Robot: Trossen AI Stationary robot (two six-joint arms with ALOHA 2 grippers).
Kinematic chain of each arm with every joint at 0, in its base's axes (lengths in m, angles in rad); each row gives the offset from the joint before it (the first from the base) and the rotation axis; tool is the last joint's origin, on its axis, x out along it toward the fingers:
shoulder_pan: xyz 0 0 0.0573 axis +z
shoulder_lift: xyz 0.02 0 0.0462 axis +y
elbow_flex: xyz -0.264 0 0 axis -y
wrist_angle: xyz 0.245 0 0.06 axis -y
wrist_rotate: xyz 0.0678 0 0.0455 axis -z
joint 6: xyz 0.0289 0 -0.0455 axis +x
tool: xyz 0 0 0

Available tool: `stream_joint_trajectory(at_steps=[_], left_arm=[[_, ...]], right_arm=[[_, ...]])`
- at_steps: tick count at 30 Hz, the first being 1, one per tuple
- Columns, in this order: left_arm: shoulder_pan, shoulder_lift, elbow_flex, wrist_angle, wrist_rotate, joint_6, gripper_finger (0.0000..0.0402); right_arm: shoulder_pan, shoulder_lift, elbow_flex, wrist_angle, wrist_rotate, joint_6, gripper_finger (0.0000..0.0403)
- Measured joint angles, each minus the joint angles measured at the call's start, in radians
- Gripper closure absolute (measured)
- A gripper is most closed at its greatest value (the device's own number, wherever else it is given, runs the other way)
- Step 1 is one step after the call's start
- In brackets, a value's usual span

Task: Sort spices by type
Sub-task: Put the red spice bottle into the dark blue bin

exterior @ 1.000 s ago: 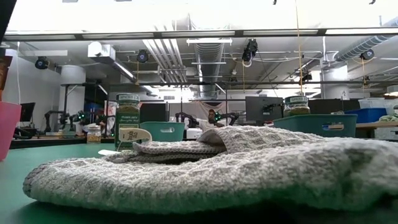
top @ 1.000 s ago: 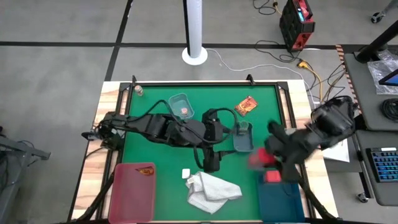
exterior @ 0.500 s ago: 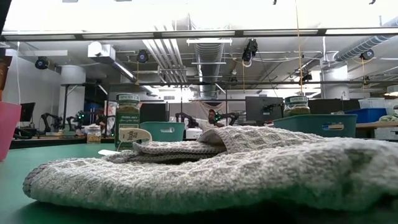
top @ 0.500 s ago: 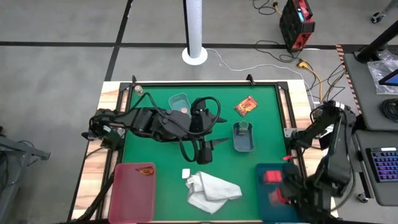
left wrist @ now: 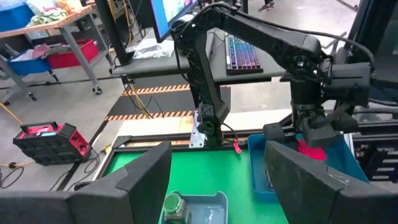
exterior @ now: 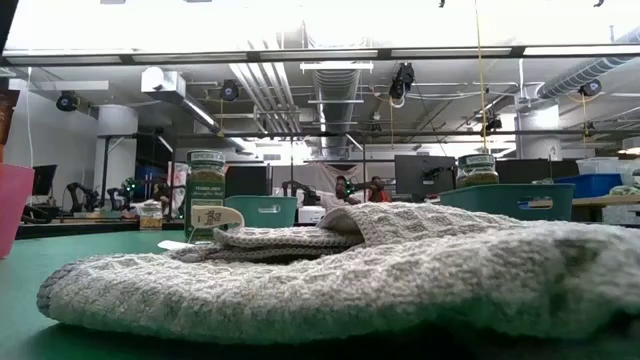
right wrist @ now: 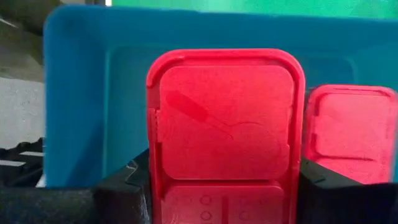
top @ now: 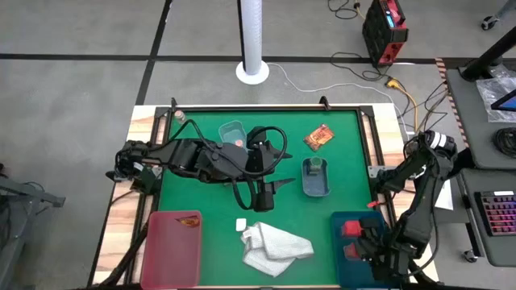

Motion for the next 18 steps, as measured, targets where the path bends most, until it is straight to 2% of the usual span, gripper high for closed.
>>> stream_joint_trajectory(at_steps=[6, 12, 18], left_arm=[[0.000, 0.000, 0.000, -0.034, -0.006, 0.000, 0.0160], [0.001, 0.000, 0.000, -0.031, -0.009, 0.000, 0.0160], [0.004, 0.000, 0.000, -0.031, -0.011, 0.000, 0.0160]], right_arm=[[0.010, 0.002, -0.083, 0.093, -0.004, 0.052, 0.0207], [0.010, 0.002, -0.092, 0.106, -0.003, 0.038, 0.0207], [0.012, 0.058, -0.093, 0.110, -0.011, 0.025, 0.0207]])
